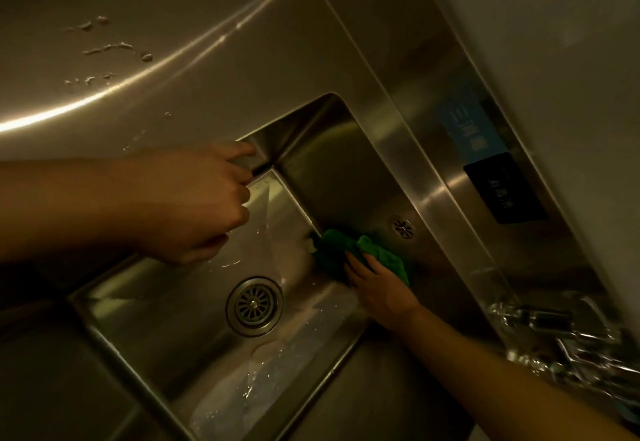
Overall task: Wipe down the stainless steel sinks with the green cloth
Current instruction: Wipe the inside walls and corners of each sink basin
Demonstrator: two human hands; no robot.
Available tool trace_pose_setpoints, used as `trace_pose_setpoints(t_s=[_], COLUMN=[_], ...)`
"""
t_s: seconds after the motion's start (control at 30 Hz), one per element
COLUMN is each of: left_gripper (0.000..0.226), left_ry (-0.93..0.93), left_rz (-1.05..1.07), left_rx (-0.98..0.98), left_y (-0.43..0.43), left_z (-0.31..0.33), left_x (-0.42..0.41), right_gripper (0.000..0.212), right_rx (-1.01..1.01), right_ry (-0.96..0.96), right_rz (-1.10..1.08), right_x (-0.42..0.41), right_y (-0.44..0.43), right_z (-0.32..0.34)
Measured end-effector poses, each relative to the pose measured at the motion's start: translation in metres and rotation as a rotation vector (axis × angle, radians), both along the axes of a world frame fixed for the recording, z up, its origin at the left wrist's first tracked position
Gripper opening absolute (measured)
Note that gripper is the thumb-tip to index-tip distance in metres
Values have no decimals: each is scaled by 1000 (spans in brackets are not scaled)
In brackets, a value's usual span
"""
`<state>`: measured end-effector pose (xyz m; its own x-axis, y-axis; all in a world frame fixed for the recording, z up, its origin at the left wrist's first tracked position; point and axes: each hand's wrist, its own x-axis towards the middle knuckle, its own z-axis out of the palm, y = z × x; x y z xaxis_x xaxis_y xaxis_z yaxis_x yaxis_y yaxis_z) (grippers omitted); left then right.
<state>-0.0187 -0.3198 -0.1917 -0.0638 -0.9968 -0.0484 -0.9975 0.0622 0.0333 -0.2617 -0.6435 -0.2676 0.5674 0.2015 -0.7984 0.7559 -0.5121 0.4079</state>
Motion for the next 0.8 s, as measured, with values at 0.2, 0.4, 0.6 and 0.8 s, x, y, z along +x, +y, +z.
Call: trace_pose_setpoints(t_s=[0.2, 0.4, 0.6, 0.8], left_gripper=[26, 35, 54, 85], left_ry=[-45, -11, -32, -37], left_rz=[24, 142, 231, 372], left_rx=[-31, -158, -216, -182], left_y=[-5, -29, -51, -93], left_z=[4, 7, 13, 16], left_x=[-11, -54, -30, 3], right_gripper=[57, 62, 61, 70], right_rx=[6, 55, 172, 158], right_ry=[17, -168, -252, -285], right_rz=[-114, -208, -192, -140], right_x=[-54, -61, -34, 22], right_y=[-16, -12, -8, 10], right_z=[40, 86, 104, 79])
